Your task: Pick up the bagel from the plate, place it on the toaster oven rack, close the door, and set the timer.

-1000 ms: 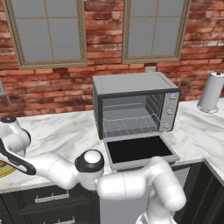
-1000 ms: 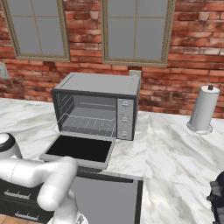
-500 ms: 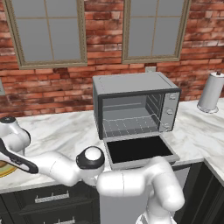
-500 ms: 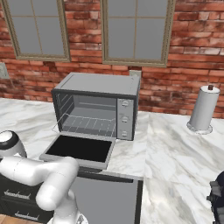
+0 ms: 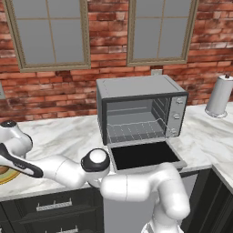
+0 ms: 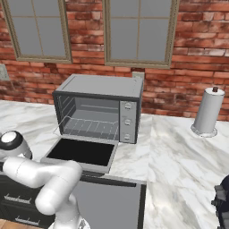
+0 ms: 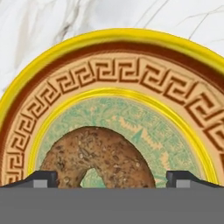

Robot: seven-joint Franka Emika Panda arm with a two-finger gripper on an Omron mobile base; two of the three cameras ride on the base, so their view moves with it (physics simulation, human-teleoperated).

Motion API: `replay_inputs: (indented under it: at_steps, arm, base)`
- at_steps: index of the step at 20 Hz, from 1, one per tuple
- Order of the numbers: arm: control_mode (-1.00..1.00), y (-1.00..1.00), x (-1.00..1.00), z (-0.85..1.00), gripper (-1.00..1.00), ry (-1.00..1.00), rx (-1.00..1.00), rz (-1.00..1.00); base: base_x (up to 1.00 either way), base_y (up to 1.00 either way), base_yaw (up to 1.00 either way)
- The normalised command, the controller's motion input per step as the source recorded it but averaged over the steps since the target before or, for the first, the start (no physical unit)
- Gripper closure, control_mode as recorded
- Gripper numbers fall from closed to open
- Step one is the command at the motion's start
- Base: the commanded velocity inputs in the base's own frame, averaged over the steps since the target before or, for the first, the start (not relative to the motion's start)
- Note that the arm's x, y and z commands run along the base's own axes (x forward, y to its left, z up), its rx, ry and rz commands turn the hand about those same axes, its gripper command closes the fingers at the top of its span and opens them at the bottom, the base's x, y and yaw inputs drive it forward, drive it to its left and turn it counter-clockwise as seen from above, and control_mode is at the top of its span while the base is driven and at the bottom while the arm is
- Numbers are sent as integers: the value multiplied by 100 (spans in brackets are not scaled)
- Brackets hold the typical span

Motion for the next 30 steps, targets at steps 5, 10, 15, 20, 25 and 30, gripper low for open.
replay_inputs:
  at_steps: [5, 10, 15, 20, 25, 30]
  arm:
    - [-100, 2, 0, -66, 100, 4, 0, 0]
    - [-100, 0, -6, -51, 100, 0, 0, 0]
    - [-100, -1, -14, -31, 100, 0, 0, 0]
    - [-100, -11, -18, -25, 100, 0, 0, 0]
    - [-100, -19, -23, -1, 100, -3, 2, 0]
    - [-100, -50, -42, 47, 100, -10, 3, 0]
  base:
    - [0, 0, 0]
    - [0, 0, 0]
    - [0, 0, 0]
    - [0, 0, 0]
    - [0, 0, 0]
    - [0, 0, 0]
